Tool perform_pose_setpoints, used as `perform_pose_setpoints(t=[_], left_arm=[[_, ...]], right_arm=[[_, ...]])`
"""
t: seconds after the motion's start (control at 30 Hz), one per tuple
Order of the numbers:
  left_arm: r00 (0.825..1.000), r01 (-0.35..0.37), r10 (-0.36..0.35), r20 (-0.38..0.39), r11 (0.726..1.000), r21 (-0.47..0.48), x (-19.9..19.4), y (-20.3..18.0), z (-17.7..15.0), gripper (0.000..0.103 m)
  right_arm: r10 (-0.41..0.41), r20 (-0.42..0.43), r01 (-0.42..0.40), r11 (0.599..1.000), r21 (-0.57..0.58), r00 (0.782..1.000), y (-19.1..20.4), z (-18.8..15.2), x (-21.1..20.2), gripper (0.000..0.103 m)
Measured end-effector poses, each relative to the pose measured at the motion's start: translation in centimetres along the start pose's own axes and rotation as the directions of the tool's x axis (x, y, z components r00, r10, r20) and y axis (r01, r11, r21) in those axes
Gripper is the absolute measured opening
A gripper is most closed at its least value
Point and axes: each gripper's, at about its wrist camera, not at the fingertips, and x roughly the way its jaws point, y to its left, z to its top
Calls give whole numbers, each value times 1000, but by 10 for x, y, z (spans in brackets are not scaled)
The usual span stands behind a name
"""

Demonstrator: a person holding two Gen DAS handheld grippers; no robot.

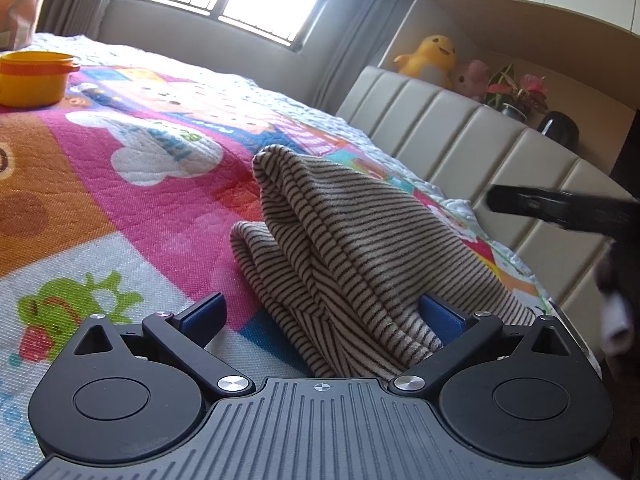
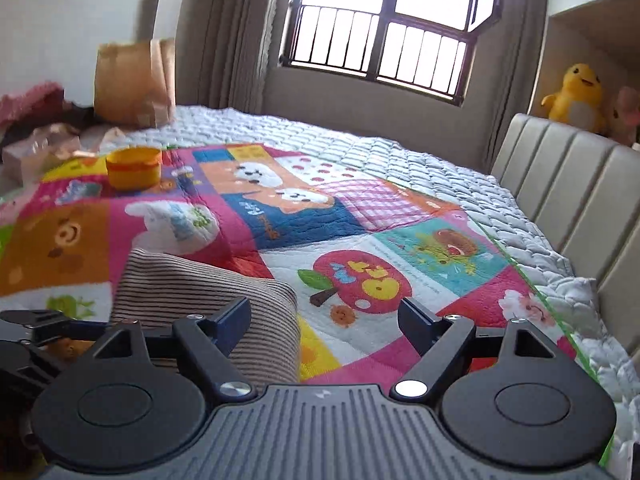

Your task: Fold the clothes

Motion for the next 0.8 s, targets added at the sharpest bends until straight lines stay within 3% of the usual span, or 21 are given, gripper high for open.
perform_pose_setpoints(t=[0.13,0.2,0.27,0.37,0.6,0.8], left_arm=[[1000,6,-6,1,1000,-8,0,2,0,103],[1000,8,-8,0,1000,-13,0,3,0,103],[1000,11,-11,-2,1000,-19,0,4,0,103],[1000,15,-15,-2,1000,-26,0,5,0,103],[1000,23,-23,1,999,-29,0,4,0,103],[1000,25,-25,2,999,-32,0,5,0,103]], right_arm=[[46,-87,-45,999,7,995,9,14,46,81],[35,-138,-44,997,-63,990,21,12,67,83],[12,-173,-31,994,-106,985,26,6,82,89],[6,-198,-21,997,-74,980,22,-2,92,94],[47,-114,-48,999,-4,992,7,-7,45,94],[107,-78,-102,993,67,991,-4,-45,-14,94]])
